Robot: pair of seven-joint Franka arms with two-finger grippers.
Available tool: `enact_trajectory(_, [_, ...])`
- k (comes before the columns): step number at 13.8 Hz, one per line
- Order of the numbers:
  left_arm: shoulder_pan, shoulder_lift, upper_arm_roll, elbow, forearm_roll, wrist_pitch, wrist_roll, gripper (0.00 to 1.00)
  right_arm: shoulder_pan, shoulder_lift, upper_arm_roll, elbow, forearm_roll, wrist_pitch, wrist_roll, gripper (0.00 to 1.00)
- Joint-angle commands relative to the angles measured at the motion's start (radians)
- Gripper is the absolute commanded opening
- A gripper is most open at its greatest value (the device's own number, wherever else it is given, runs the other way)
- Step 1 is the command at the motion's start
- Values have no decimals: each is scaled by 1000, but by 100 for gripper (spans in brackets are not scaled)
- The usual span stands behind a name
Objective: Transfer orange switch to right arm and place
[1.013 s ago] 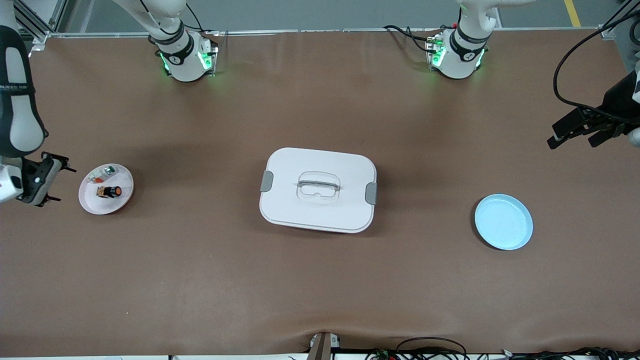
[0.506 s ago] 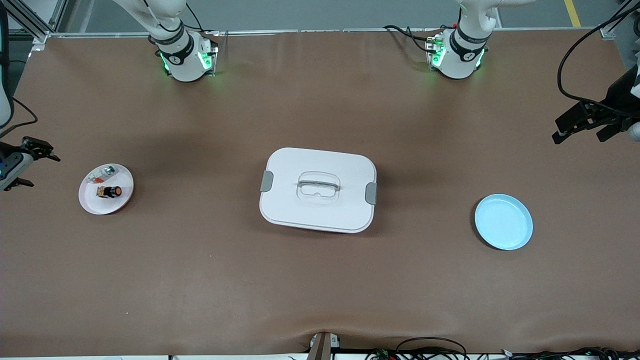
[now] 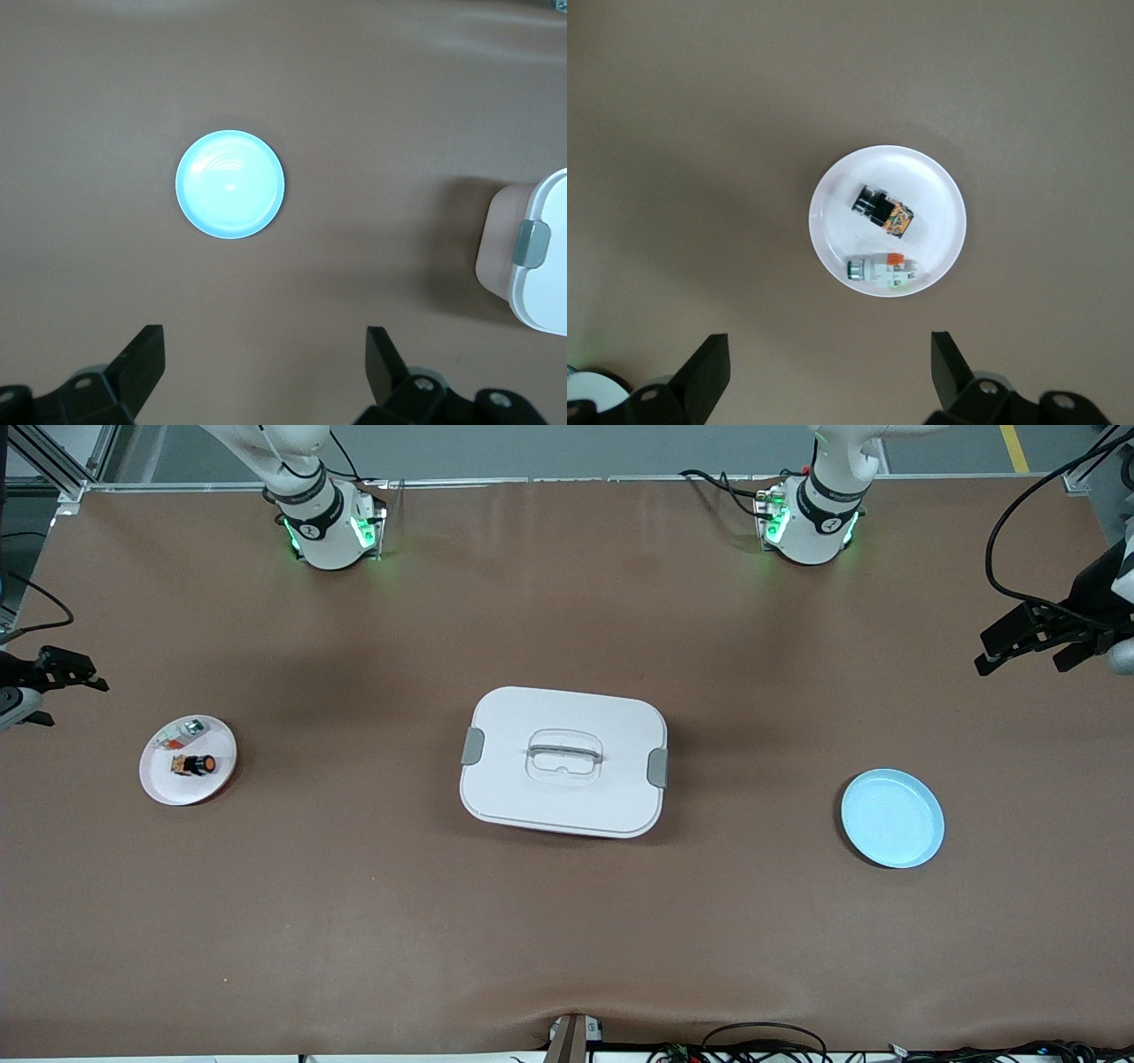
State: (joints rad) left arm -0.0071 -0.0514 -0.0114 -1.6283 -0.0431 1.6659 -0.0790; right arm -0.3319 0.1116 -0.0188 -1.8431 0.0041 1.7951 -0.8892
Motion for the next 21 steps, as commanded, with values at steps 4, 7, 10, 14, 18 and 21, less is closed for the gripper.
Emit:
enact_trajectory(4, [-4,-4,-4,8,22,-17,13,100,135,-66,5,7,-4,-82,402,100])
enact_trajectory(7, [-7,-5,-4,10,19,-18,11,100,203,-62,3,50,-3,-117,559,100])
enact_trajectory(10, [-7,-5,-4,10,17,-18,11,100,237,-55,3,108,8,-164,700,100])
enact_trajectory(14, [-7,-5,-4,10,17,-18,11,100,264,-53,3,133,10,-177,824,100])
enact_trajectory(18, [-7,-5,-5,10,12,-18,10,100,271,-21,0,275,4,-290,842,100])
enact_trajectory(21, [-5,-7,-24,10,11,-20,4,100,261,-16,-3,338,7,-304,837,100])
